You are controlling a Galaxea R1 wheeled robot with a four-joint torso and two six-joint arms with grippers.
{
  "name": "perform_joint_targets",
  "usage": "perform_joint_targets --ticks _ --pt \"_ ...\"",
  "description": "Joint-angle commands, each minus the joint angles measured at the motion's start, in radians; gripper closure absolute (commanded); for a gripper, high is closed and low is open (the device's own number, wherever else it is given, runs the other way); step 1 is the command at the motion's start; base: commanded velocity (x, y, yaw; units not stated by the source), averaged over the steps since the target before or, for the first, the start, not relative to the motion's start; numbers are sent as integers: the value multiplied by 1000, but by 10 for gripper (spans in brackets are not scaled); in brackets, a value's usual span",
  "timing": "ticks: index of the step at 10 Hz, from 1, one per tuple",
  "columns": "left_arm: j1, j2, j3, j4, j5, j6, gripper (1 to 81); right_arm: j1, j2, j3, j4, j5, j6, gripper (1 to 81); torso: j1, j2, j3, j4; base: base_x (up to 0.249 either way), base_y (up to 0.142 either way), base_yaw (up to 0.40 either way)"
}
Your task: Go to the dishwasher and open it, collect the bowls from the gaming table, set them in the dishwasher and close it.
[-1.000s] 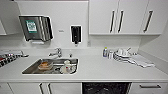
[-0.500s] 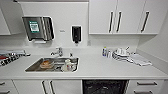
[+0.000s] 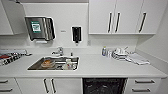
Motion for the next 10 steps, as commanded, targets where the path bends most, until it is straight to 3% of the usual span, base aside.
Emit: perform_joint_targets --ticks 1,4,5,7,9,10 --pt "-75 -22 26 16 12 6 10 103 -16 -10 3 -39 -2 10 0 0 0 0 0 0 0" --pt "-75 -13 15 16 17 8 10 104 -27 -6 -3 -36 -63 10 1 0 0 0 0 0 0" --pt "-75 -10 6 10 17 6 10 103 -27 -4 -17 -15 -133 10 1 0 0 0 0 0 0" --pt "-40 41 -83 -8 28 0 10 83 -27 1 -92 -4 -332 10 1 0 0 0 0 0 0" --pt "17 176 -278 -63 29 -24 10 11 -10 -47 -132 11 -498 10 1 0 0 0 0 0 0" --pt "47 254 -382 -91 28 -27 10 -38 17 -99 -152 55 -566 10 1 0 0 0 0 0 0"
